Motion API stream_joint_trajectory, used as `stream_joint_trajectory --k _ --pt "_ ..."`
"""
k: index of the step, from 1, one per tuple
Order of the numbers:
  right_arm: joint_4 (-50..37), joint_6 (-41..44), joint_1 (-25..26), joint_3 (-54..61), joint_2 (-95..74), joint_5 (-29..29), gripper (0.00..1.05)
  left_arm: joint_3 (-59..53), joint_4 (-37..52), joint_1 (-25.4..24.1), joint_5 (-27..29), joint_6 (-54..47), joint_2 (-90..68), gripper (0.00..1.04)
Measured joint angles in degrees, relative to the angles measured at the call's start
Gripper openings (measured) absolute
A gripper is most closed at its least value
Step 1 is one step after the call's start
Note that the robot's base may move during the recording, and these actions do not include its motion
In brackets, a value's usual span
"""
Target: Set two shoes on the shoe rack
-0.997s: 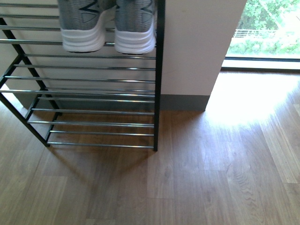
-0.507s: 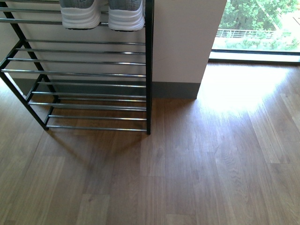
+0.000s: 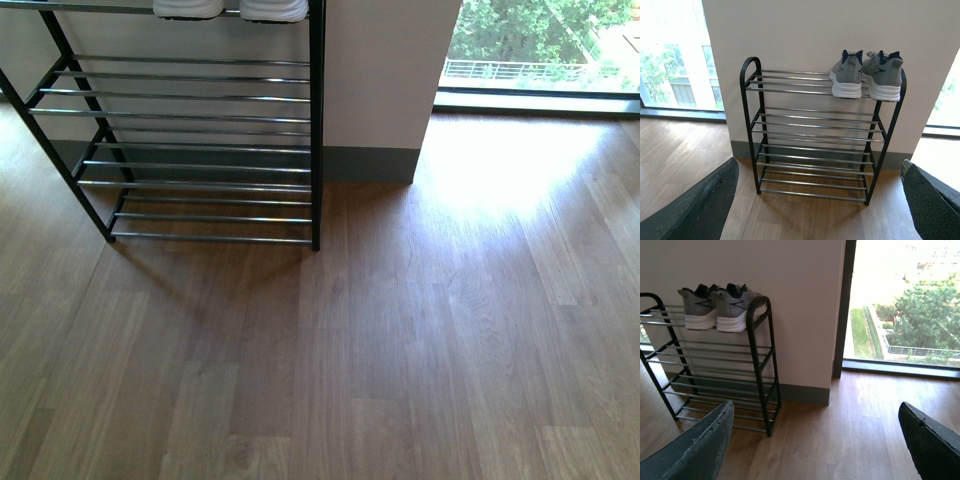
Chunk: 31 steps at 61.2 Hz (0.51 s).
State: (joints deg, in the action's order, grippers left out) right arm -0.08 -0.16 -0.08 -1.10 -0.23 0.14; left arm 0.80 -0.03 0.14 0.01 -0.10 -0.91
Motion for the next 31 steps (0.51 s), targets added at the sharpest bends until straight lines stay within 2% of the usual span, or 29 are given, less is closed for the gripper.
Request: stream_joint_trajectory --k 31 --pt "0.0 0.0 0.0 0.0 0.0 0.0 0.96 0.0 0.0 0.0 0.0 0.0 0.0 0.95"
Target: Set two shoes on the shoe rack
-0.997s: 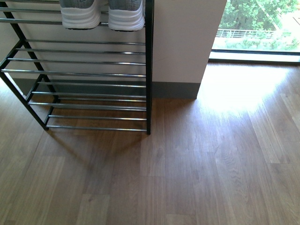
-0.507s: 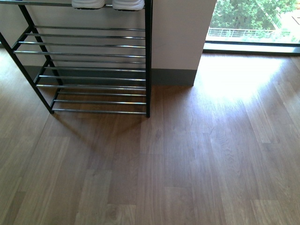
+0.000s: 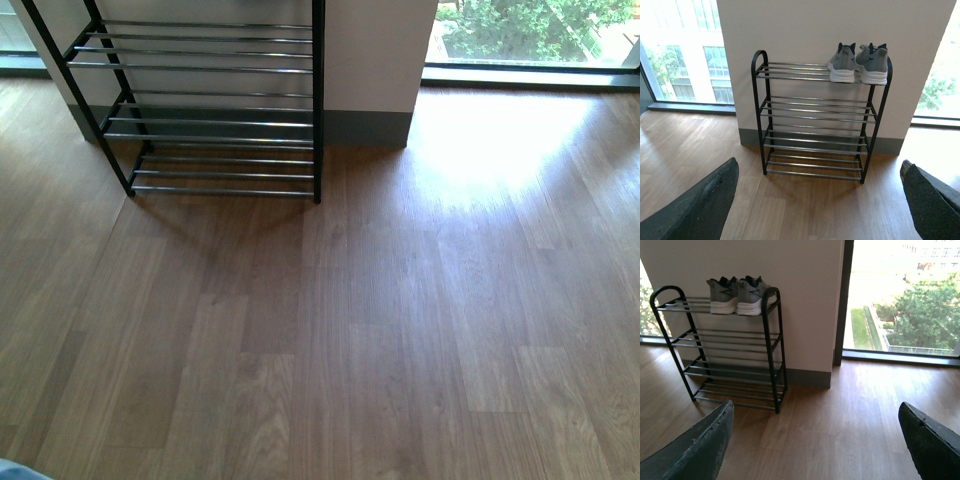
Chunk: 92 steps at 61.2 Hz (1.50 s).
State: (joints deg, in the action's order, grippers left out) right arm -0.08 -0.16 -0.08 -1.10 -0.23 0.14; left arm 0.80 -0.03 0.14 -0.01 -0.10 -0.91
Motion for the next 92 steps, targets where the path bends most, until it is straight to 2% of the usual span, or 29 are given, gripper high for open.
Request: stream_joint_trajectory --k 92 --pt "0.2 0.0 0.0 0.0 0.0 0.0 0.96 0.0 0.0 0.0 0.0 0.0 0.0 0.95"
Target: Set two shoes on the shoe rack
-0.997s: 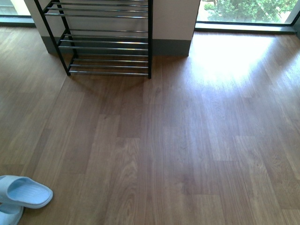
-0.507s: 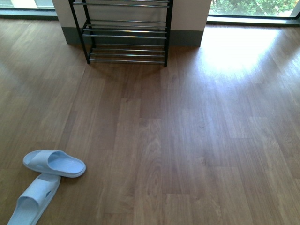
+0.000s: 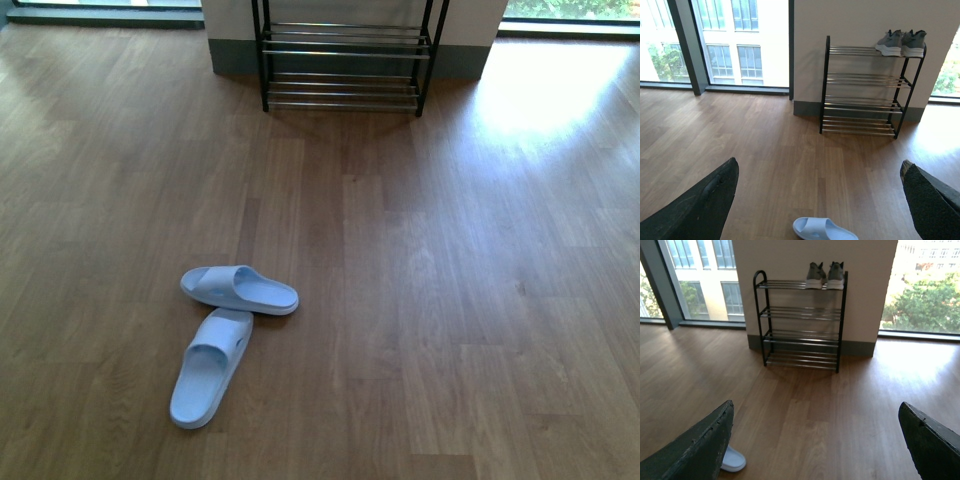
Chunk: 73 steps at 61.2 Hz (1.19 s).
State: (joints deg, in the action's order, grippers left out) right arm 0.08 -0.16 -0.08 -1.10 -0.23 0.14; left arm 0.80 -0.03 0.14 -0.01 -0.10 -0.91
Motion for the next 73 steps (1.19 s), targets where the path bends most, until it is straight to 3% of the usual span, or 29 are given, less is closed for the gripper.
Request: stream_joint_trajectory --k 73 --pt "0.0 0.0 0.1 0.0 0.1 -0.2 0.96 0.0 0.0 0.0 0.2 0.0 0.0 0.95"
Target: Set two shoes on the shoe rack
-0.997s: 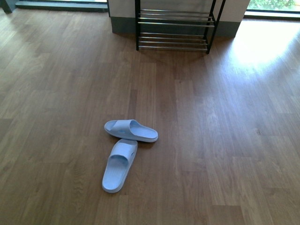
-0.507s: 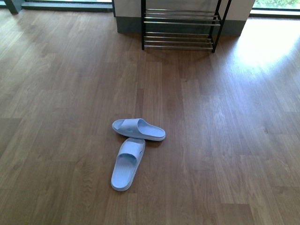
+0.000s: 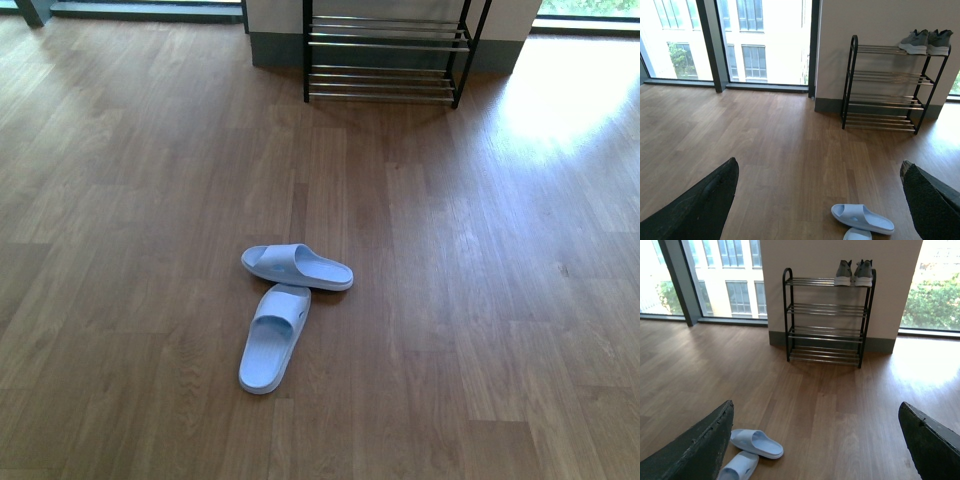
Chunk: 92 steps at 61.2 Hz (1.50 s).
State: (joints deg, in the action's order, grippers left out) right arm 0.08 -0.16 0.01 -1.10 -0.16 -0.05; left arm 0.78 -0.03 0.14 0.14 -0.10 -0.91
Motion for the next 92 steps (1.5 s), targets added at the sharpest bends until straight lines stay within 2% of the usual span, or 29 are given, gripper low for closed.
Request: stream_joint_trajectory --k 92 --pt "0.0 0.0 0.0 0.0 0.0 0.0 0.96 0.0 0.0 0.0 0.0 0.0 0.0 0.95"
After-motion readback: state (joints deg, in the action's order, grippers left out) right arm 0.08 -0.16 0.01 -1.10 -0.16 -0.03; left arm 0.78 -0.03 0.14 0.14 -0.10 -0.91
